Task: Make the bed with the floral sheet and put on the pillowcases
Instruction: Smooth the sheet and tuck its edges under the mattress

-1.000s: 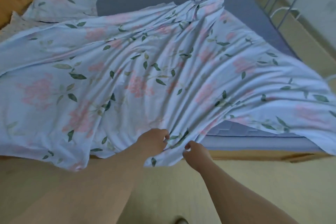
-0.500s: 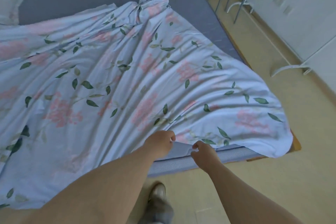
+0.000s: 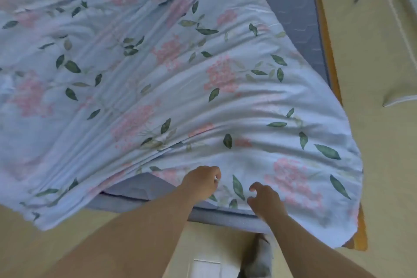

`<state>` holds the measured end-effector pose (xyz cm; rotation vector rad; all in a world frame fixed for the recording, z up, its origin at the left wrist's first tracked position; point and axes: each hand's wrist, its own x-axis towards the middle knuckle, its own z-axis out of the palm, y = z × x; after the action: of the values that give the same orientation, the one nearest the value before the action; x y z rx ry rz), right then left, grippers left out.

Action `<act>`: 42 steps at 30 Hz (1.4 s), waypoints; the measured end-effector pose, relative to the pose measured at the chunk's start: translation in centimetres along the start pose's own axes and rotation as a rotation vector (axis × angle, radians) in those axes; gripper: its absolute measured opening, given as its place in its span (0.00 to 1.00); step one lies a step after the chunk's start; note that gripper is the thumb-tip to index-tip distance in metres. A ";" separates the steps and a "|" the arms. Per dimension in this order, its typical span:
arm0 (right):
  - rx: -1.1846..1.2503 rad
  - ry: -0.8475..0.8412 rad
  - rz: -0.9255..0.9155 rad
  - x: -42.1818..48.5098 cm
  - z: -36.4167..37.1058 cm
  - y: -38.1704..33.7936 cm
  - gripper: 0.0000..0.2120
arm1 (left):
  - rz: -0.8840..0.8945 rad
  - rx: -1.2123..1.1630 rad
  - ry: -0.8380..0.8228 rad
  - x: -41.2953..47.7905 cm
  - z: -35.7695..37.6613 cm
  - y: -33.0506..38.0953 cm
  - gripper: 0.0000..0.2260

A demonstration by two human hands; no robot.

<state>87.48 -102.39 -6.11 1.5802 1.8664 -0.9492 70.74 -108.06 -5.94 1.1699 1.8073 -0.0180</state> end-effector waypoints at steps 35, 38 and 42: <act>-0.506 -0.046 -0.796 7.0 -3.3 22.0 0.11 | -0.583 -1.619 0.838 4.5 27.4 23.1 0.03; -0.537 -0.217 -0.857 6.6 -5.8 24.5 0.10 | -0.680 -1.621 0.969 4.2 28.7 27.4 0.08; -0.623 -0.305 -0.899 6.3 -9.8 28.8 0.10 | -0.738 -1.641 1.038 3.9 30.8 34.9 0.12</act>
<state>115.04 -88.56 -10.02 0.1873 2.3284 -0.7429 116.69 -100.70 -10.11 -0.8276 1.9937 1.5282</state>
